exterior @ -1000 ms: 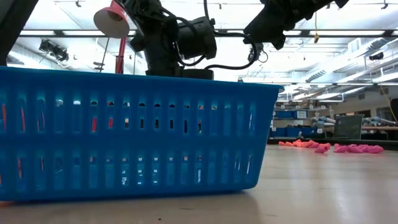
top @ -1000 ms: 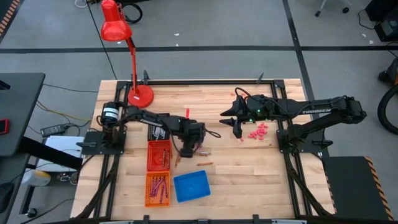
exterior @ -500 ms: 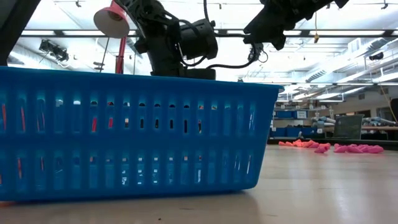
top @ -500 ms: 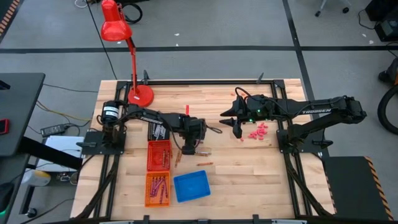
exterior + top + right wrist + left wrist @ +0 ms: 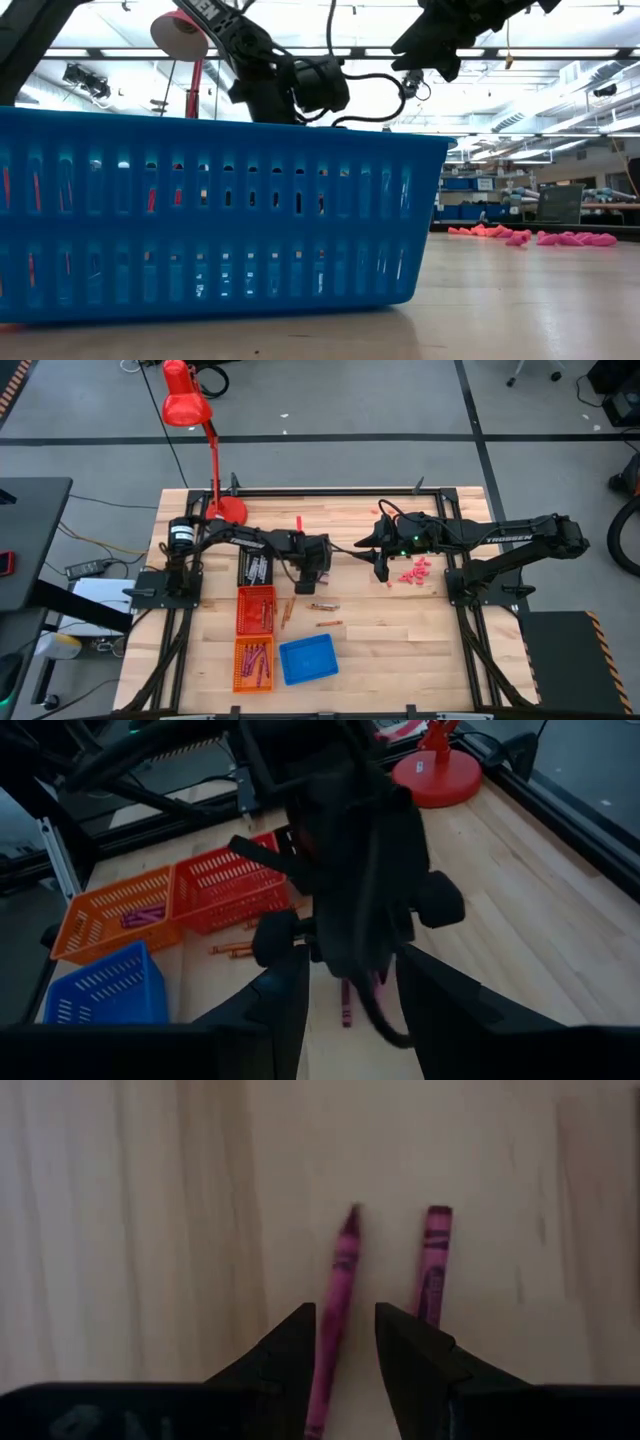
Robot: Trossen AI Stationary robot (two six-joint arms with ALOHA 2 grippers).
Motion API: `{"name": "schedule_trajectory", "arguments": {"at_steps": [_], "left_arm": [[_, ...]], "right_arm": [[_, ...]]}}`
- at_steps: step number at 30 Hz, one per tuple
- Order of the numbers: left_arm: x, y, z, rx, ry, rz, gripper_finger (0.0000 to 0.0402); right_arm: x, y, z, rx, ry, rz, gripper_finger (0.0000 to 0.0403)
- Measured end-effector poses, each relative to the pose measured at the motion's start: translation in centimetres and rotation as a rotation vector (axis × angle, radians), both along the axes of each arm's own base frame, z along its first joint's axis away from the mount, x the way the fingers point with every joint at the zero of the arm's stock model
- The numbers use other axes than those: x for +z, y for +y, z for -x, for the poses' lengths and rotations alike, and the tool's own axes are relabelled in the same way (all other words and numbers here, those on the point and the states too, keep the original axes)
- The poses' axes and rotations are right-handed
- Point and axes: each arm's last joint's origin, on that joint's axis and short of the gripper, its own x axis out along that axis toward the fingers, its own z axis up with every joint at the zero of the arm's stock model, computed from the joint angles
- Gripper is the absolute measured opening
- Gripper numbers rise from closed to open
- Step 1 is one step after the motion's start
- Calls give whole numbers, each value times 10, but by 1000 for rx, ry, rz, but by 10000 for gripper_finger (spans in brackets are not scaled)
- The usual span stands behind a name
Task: Sort crayons
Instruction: Put the red crayon into the orange bin
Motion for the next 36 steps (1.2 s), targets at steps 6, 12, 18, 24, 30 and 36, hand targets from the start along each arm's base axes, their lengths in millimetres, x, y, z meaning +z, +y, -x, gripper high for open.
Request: {"name": "schedule_trajectory", "arguments": {"at_steps": [6, 12, 18, 24, 30, 36], "left_arm": [[-6, 7, -2, 15, -4, 1, 117], [-13, 7, -2, 7, 32, 7, 117], [-24, 6, -1, 10, 86, 23, 114], [-26, 3, -1, 0, 95, 26, 38], [-26, 2, -1, 73, 93, 67, 21], [-9, -2, 0, 204, 51, 87, 21]], "right_arm": [[1, 1, 0, -3, -7, -13, 156], [1, 2, 0, -5, -10, -14, 156], [1, 2, 0, -10, -12, -19, 156], [1, 6, 0, -33, -11, -14, 156], [1, 11, 1, -32, -11, -33, 156], [3, 11, 5, -29, -4, -24, 156]]}}
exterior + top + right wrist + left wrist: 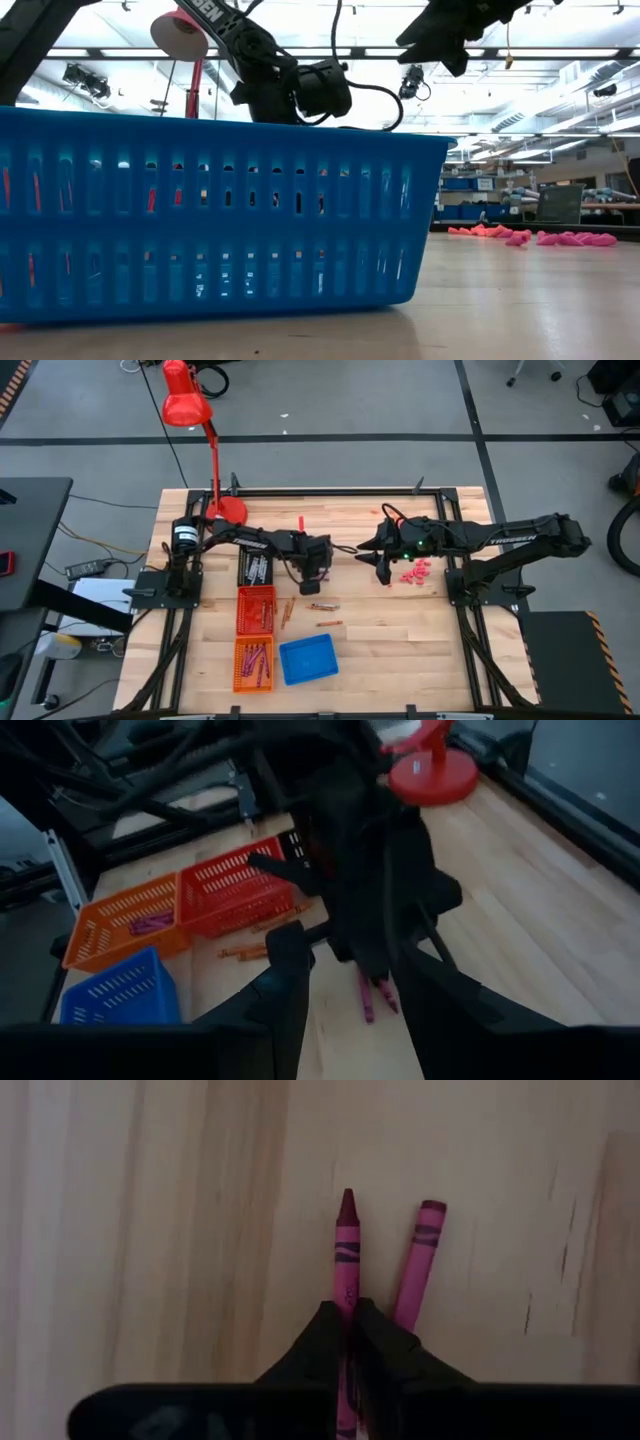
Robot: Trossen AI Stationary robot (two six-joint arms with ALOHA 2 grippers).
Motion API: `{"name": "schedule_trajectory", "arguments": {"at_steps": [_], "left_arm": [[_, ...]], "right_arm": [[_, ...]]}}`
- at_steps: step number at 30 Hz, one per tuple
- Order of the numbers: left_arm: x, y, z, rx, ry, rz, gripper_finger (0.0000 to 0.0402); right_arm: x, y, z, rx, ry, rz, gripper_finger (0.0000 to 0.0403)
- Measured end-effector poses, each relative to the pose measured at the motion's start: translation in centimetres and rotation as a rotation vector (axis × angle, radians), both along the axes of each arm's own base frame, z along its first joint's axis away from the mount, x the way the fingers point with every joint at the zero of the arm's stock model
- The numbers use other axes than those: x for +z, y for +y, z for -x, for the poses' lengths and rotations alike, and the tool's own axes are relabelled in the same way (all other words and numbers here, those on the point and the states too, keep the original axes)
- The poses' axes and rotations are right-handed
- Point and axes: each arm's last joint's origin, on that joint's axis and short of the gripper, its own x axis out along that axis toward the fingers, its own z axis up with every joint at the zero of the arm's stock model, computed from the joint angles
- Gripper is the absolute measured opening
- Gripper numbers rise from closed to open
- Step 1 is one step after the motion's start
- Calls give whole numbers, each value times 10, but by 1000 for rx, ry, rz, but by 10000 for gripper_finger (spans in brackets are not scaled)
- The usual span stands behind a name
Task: Sort crayons
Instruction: Put the red crayon into the orange bin
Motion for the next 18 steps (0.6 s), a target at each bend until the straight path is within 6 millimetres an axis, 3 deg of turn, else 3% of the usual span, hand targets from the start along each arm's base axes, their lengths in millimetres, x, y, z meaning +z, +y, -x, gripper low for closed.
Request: {"name": "schedule_trajectory", "arguments": {"at_steps": [12, 18], "left_arm": [[34, -17, 12, 240, -22, 86, 22], [68, -36, 29, 531, -27, 270, 30]], "right_arm": [[18, -10, 18, -30, -80, 47, 156], [20, -12, 23, -39, -82, 52, 156]]}}
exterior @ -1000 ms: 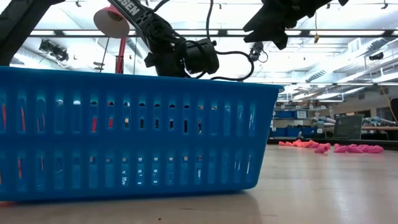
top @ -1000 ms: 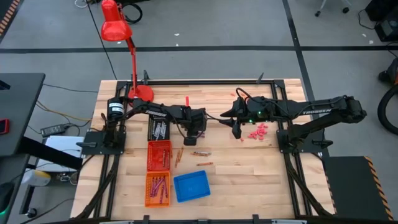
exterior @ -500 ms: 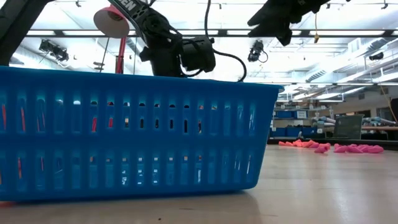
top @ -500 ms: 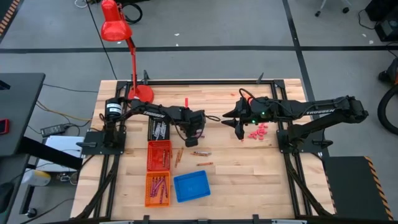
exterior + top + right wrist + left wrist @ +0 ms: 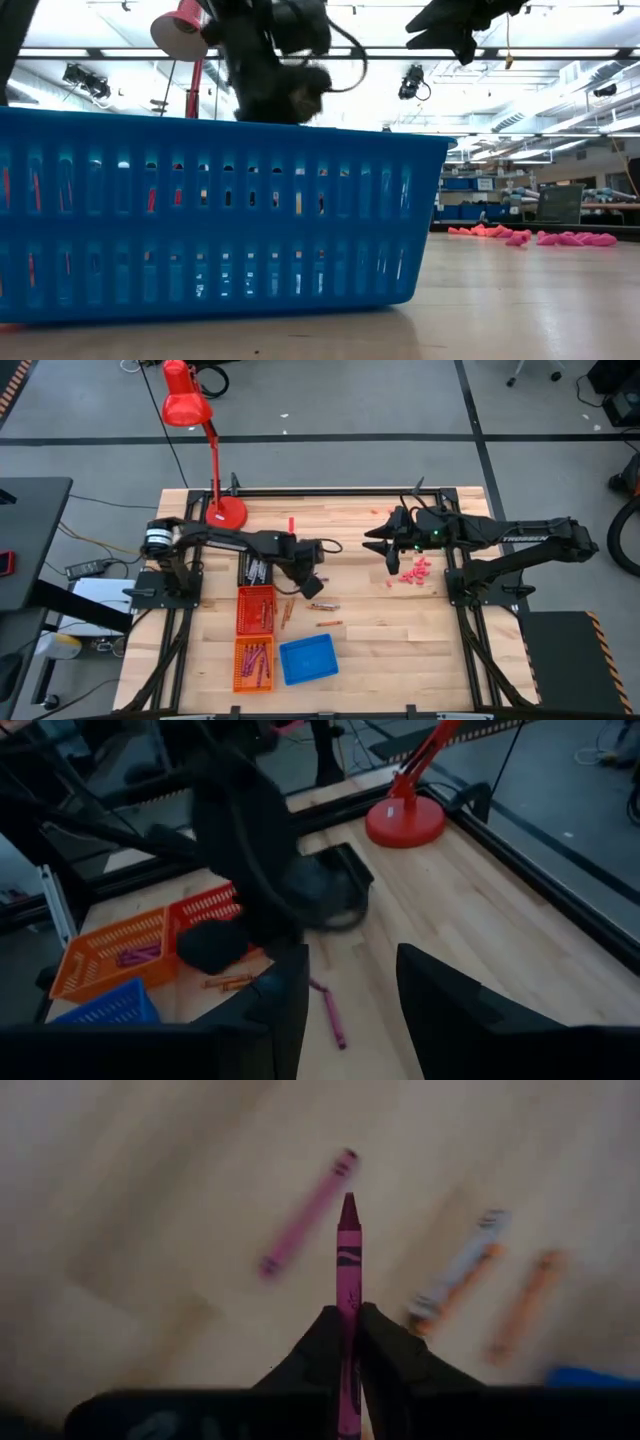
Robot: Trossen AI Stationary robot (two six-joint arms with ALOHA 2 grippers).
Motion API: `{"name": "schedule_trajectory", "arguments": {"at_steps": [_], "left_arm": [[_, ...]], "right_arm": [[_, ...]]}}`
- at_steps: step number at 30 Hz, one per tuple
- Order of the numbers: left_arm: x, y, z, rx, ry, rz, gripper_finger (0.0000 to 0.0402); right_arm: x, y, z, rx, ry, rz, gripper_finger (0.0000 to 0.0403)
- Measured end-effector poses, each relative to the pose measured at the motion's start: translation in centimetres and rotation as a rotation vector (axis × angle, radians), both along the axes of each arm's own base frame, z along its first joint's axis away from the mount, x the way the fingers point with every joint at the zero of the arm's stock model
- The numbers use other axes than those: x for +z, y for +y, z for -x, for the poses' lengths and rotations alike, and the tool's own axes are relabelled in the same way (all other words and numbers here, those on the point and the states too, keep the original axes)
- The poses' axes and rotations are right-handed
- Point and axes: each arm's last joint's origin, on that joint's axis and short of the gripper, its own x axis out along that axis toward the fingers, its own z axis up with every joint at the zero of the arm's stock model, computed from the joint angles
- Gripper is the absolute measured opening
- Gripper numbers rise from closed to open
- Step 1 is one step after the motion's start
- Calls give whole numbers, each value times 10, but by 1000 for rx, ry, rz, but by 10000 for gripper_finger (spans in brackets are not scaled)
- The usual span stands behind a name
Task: Sort crayons
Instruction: Put the red crayon into the orange bin
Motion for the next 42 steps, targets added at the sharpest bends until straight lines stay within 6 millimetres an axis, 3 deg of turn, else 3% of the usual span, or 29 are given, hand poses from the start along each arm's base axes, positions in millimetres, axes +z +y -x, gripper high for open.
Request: {"name": "schedule_trajectory", "arguments": {"at_steps": [4, 9, 19, 25, 33, 37, 42], "left_arm": [[24, -19, 15, 155, 15, 228, 37], [46, -52, 29, 214, 23, 392, 39], [48, -150, 59, 317, 119, 426, 40], [43, -193, 88, 484, 120, 359, 40], [34, -222, 126, 587, 170, 207, 40], [23, -228, 131, 598, 142, 142, 41], [-6, -232, 128, 616, 131, 168, 41]], "right_arm": [[0, 0, 0, 6, 0, 6, 156], [0, -1, -2, 18, 4, 42, 156], [2, -7, -3, -64, 1, 170, 156], [2, -13, -10, -80, -30, 172, 156], [0, -14, -21, 7, -65, 141, 156], [-1, -13, -21, 20, -65, 133, 156], [0, -13, -21, 21, -68, 133, 156]]}}
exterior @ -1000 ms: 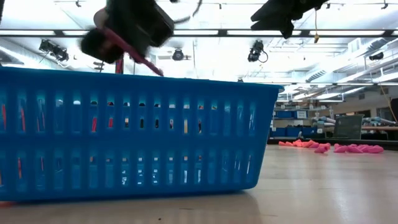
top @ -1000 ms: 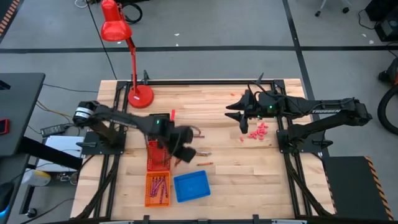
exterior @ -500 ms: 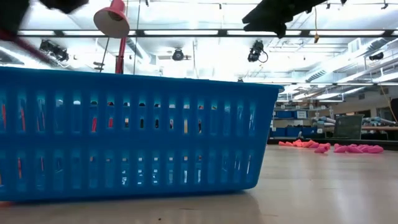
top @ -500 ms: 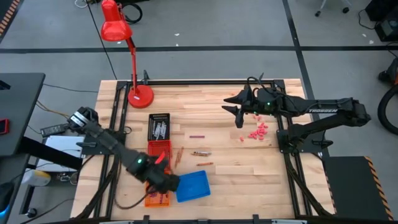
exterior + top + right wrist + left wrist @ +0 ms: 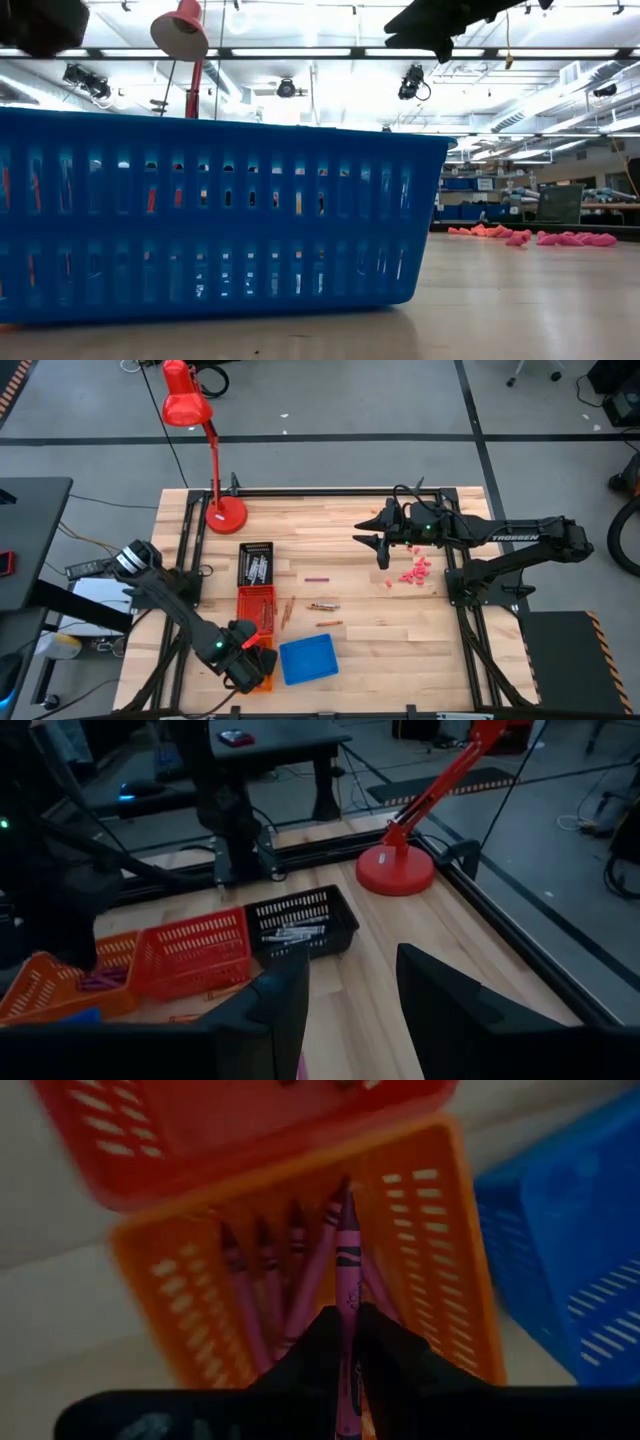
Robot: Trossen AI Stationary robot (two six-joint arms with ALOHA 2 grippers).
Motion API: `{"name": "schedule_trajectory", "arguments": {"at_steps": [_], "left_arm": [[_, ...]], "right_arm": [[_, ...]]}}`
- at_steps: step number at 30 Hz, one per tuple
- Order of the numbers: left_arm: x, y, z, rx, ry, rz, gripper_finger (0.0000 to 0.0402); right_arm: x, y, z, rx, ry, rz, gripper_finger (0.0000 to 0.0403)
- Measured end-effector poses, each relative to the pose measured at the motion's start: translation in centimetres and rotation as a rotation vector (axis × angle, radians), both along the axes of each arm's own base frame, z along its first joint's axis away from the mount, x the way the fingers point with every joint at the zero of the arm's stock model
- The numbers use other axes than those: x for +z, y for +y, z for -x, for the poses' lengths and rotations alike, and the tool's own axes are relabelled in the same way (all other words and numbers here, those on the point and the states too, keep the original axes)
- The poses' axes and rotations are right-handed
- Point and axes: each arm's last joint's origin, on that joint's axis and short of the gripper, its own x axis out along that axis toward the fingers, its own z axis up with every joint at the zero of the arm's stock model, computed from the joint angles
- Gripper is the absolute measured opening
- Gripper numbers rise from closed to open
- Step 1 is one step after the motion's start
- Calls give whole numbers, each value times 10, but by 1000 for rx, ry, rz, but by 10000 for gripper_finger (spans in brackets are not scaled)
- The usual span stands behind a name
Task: Sort crayons
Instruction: Put the red crayon into the orange bin
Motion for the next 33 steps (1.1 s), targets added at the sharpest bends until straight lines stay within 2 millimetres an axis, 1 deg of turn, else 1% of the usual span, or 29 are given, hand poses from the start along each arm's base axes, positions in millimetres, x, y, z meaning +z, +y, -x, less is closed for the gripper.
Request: {"name": "schedule_trajectory", "arguments": {"at_steps": [5, 7, 10, 12, 14, 16, 18, 22, 27, 30, 33], "left_arm": [[-18, 3, 0, 37, -10, 32, 47], [-18, 5, -2, 43, -15, 38, 63], [-17, 5, -3, 44, -10, 41, 102], [-13, 3, -5, 40, -15, 62, 131], [-4, 3, -6, 20, -34, 85, 155], [10, 5, -6, 4, -68, 109, 173], [21, 12, -8, -5, -103, 127, 182], [41, 38, -16, -72, -183, 85, 181], [42, 80, -37, -166, -172, -34, 167], [43, 108, -54, -207, -201, -78, 160], [43, 134, -66, -256, -218, -120, 156]], "right_arm": [[-1, 0, 0, -4, 10, -18, 156], [-2, 0, 1, -4, 16, -28, 156], [-3, 0, 1, -1, 22, -30, 156], [-3, 0, 1, -1, 22, -30, 156], [-3, 0, 1, 0, 22, -29, 156], [-2, 0, 1, 0, 22, -27, 156], [-2, 0, 1, 1, 20, -23, 156], [-2, 0, 0, 7, 18, -6, 156], [-2, 0, 1, 2, 19, -4, 156], [-2, 0, 1, -4, 18, -24, 156], [-2, 0, 1, -8, 17, -32, 156]]}}
